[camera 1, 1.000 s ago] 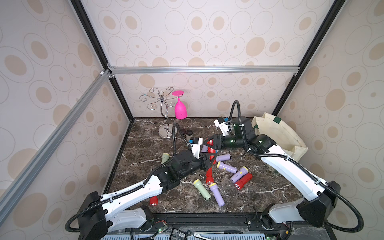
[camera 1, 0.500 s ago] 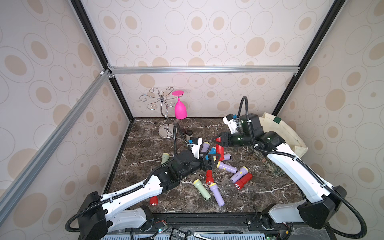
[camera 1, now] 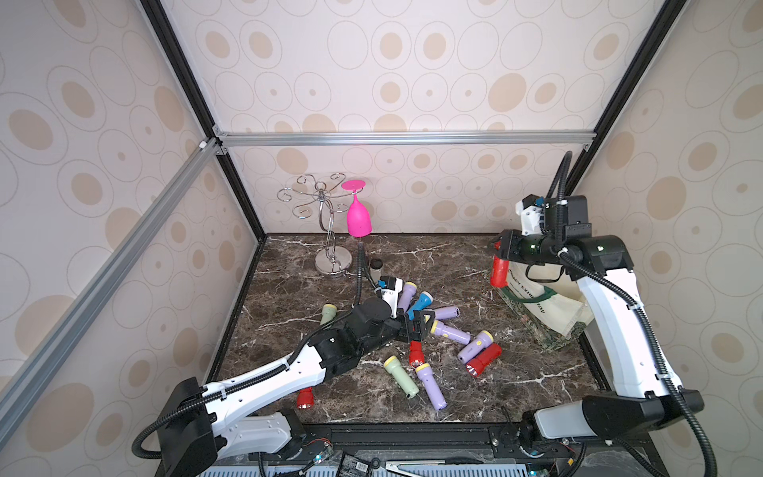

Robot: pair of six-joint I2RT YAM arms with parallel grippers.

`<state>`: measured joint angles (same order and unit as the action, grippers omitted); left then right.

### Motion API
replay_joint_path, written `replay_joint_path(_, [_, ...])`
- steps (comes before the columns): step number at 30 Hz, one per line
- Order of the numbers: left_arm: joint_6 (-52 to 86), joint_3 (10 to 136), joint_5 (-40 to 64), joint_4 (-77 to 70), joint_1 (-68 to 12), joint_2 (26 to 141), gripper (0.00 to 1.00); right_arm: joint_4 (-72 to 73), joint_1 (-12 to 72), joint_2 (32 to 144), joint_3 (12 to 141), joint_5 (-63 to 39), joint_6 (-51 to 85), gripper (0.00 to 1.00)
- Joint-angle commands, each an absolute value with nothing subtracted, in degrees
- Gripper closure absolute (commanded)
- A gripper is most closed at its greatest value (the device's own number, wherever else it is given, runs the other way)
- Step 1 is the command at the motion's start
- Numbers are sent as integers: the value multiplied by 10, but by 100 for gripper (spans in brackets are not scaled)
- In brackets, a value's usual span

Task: Put the flashlights into the tote bags
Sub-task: Place the flashlight in the canvas bag.

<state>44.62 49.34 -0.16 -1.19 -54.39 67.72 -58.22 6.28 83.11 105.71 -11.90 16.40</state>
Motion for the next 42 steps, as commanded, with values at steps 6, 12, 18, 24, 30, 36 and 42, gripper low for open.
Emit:
replay_joint_path(6, [419, 520, -5, -2, -544, 677, 0, -673, -31, 934, 1186, -37, 94, 100])
replay_joint_path(12, [405, 510, 0, -8, -544, 674, 0, -692, -78, 1009, 1232, -1, 53, 100])
replay_joint_path(18, [387, 504, 26, -5, -541, 666, 0, -704, -89, 1071, 1265, 53, 16, 100])
replay_joint_path(24, [381, 506, 30, 27, -534, 664, 0, -702, -94, 1121, 1261, 77, 9, 100])
replay_joint_path(30, [393, 507, 23, 31, -530, 671, 0, -701, -94, 1154, 1243, 69, 11, 100])
replay_joint_path(36, [391, 519, 21, 60, -525, 684, 0, -684, -98, 1167, 1197, 51, 14, 100])
replay_joint_path(42, [395, 520, 19, 62, -517, 685, 0, -666, -110, 1177, 1166, 36, 19, 96])
